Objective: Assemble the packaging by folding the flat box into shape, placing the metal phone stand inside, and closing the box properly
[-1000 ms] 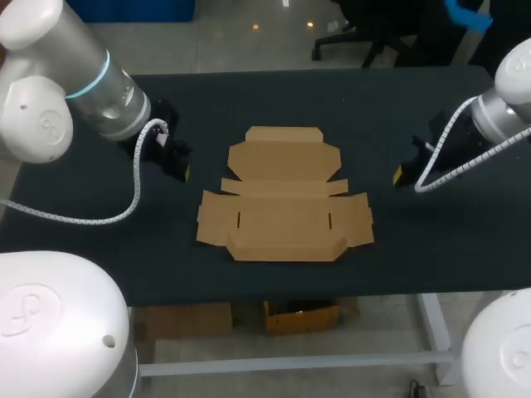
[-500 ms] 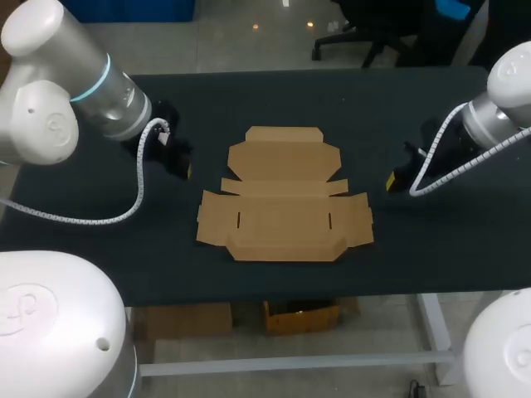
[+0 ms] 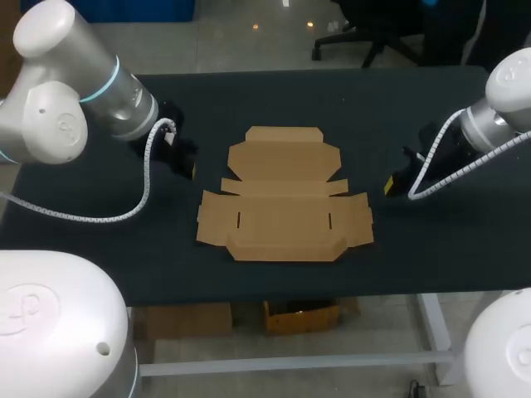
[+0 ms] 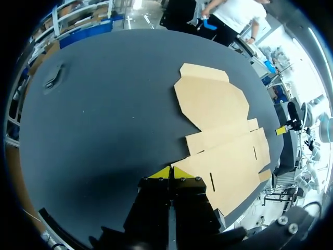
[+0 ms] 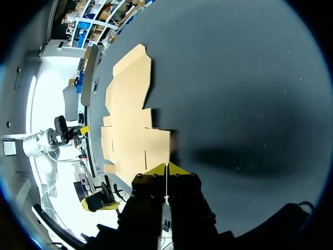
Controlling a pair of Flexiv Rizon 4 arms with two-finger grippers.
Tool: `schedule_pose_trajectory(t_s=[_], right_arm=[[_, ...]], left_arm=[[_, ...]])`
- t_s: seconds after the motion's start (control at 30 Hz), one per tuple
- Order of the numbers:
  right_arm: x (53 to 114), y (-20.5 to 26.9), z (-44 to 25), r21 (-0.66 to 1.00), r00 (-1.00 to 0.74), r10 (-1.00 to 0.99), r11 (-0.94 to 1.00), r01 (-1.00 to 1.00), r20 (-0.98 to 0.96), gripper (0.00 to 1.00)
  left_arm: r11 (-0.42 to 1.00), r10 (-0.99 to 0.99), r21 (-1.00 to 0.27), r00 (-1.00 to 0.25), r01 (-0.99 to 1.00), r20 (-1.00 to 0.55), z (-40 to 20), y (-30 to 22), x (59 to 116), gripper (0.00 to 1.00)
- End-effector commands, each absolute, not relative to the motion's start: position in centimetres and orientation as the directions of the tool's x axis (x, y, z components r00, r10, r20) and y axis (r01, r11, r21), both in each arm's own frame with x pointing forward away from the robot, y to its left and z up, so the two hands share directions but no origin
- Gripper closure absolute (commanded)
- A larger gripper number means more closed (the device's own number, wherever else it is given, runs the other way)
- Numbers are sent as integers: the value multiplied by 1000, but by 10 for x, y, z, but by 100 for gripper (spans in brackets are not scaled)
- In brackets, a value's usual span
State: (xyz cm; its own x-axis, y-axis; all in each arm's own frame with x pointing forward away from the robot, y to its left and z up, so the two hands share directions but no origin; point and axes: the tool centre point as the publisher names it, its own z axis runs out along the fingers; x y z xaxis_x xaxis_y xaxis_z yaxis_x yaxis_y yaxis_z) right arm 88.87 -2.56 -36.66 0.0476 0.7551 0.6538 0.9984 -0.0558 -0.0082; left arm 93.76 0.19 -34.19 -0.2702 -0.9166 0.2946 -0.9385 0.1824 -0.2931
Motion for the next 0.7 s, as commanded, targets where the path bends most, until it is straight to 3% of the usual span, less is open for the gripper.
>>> schedule_pose_trajectory(t_s=[0.03,0.7], right_arm=[[890,-27,-366,-12,47,753,-52,999,657,100],[916,-10,-383,0,2,742,-2,1000,671,100]], left_arm=[[182,-918,-293,-269,-939,292,-342,2,938,100],[220,-897,-299,-313,-929,314,-357,-11,956,100]])
